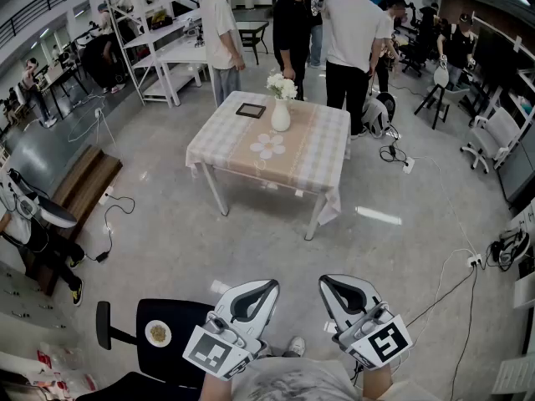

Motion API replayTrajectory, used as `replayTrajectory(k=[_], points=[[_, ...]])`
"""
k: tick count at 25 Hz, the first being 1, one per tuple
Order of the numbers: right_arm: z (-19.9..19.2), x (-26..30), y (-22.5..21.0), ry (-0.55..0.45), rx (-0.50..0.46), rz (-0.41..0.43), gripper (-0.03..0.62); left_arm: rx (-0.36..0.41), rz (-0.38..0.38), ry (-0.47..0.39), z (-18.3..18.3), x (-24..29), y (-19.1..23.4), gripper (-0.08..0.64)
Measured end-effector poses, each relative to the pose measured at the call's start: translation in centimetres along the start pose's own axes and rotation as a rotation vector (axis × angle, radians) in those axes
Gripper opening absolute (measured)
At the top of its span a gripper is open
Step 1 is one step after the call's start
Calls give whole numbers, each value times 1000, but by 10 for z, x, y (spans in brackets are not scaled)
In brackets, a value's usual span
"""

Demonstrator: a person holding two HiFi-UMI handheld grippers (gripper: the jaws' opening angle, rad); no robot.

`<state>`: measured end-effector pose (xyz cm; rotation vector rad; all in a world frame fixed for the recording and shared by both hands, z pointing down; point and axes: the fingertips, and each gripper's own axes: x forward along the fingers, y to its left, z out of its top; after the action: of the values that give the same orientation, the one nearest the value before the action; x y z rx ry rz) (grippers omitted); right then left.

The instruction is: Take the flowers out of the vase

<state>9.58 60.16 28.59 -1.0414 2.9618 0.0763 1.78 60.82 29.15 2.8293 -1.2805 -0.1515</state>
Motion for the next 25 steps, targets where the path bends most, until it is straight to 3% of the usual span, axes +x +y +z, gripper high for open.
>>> replayTrajectory(k=[25], points=[[-3, 3, -32, -20, -17, 84, 15, 32, 100, -3, 2, 34, -5, 8]])
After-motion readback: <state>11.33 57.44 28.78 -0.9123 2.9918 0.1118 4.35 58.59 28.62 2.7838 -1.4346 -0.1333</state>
